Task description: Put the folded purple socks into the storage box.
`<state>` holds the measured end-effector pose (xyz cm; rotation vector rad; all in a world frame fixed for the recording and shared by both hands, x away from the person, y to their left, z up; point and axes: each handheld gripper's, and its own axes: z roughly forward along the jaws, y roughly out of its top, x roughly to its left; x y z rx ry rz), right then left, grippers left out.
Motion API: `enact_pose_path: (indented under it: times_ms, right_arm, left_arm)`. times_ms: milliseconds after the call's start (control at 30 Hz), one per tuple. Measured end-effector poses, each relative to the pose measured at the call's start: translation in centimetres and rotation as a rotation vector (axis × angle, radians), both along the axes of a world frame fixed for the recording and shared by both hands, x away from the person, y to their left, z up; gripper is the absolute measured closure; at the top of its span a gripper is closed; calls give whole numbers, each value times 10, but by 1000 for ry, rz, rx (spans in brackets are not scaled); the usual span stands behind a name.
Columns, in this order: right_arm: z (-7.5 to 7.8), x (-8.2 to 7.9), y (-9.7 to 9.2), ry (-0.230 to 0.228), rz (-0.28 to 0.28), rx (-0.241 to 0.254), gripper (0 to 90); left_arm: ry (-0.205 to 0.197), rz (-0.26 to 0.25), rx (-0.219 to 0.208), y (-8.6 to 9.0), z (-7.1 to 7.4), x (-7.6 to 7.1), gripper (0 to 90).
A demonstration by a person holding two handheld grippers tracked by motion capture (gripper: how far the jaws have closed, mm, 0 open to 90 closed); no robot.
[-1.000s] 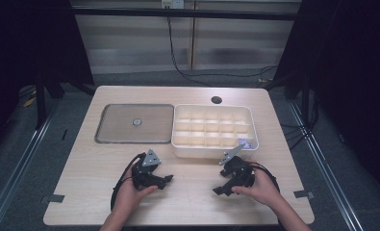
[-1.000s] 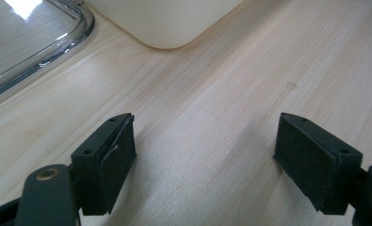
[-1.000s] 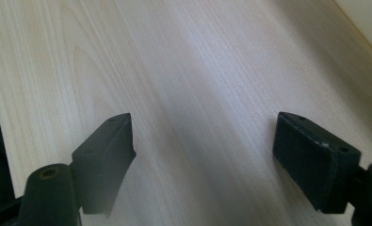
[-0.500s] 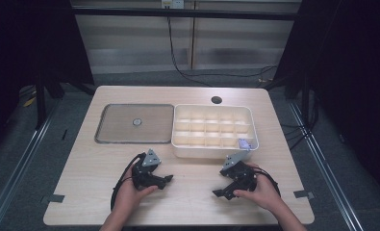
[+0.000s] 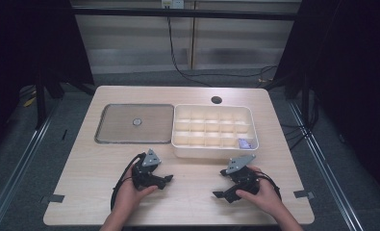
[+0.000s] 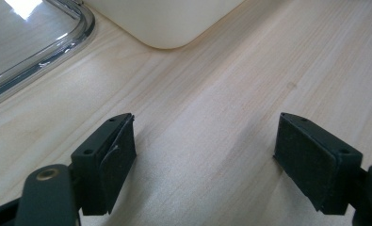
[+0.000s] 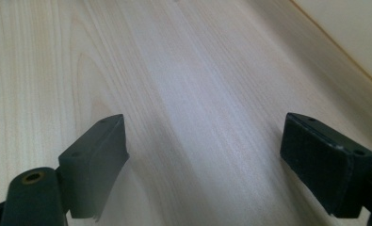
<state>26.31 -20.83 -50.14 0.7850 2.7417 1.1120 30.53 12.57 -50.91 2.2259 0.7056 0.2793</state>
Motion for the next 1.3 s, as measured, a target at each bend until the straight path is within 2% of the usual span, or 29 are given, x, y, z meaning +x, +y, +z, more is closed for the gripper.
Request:
enact_pose_path:
  times_ms: [400,600,933,1300]
  right_arm:
    - [-5,-5,2,-59,4,16,141]
    - [-7,-8,4,-93,11,3,139]
    - [-9,-11,5,-105,0,31,137]
    - [-9,-11,5,-110,-3,26,137]
  left_arm:
    - [0,0,0,0,0,0,205]
    - [0,0,0,0,0,0,205]
    - [1,1,-1,0,0,0,205]
    - [1,1,-2,0,0,0,205]
